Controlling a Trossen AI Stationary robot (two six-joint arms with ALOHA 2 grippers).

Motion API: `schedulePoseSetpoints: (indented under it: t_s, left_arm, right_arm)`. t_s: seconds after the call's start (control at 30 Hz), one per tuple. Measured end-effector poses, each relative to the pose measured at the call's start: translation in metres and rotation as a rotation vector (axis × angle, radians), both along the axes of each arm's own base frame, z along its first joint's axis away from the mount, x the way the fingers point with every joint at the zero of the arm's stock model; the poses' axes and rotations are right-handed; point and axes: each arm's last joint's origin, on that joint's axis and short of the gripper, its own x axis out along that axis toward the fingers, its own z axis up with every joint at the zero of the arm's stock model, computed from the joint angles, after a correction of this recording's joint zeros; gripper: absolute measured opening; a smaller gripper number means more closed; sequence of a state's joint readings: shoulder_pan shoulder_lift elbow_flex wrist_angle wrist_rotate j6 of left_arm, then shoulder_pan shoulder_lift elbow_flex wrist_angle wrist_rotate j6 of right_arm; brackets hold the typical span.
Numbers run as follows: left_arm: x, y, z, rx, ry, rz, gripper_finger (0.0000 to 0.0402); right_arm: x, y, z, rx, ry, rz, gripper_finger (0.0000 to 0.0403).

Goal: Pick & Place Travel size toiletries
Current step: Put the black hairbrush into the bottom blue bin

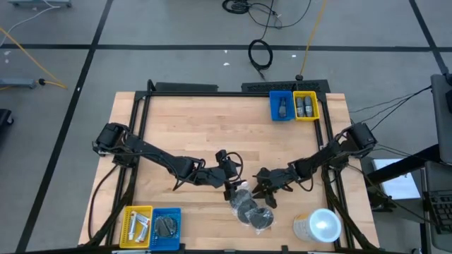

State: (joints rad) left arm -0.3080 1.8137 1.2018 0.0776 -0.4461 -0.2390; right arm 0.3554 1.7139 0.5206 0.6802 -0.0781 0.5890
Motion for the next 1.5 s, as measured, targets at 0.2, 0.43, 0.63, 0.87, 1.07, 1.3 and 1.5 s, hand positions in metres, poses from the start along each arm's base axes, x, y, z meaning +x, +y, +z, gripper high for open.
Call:
schedulePoseSetpoints:
  t_s: [0.2, 0.43, 0.63, 0.87, 1.07, 1.3, 1.5]
  left_arm:
    - [0.000, 0.000, 0.000, 0.000, 0.000, 0.001, 0.0278]
    - [0.000, 0.000, -0.001, 0.002, 0.006, 0.001, 0.0278]
    - [0.000, 0.000, -0.001, 0.002, 0.008, 0.001, 0.0278]
    - [0.000, 0.000, -0.001, 0.002, 0.008, 0.001, 0.0278]
    - [0.000, 0.000, -0.001, 0.006, 0.009, -0.002, 0.0278]
    - [-0.001, 0.000, -0.001, 0.007, 0.013, -0.001, 0.0278]
    - [0.000, 0.000, -0.001, 0.003, 0.010, 0.000, 0.0278]
  right_arm:
    - [0.028, 0.013, -0.005, 0.013, -0.003, 0.096, 0.0109]
    - [0.034, 0.017, -0.005, 0.017, -0.014, 0.120, 0.0109]
    - [0.031, 0.021, -0.007, 0.002, 0.004, 0.141, 0.0074]
    - [0.029, 0.028, -0.006, 0.009, -0.016, 0.203, 0.0005]
    - [0.027, 0.030, 0.001, 0.012, -0.037, 0.212, 0.0001]
    - [0.024, 0.021, 0.034, -0.065, -0.120, 0.183, 0.0000]
    - [0.011, 0.011, 0.069, -0.183, -0.170, 0.127, 0.0000]
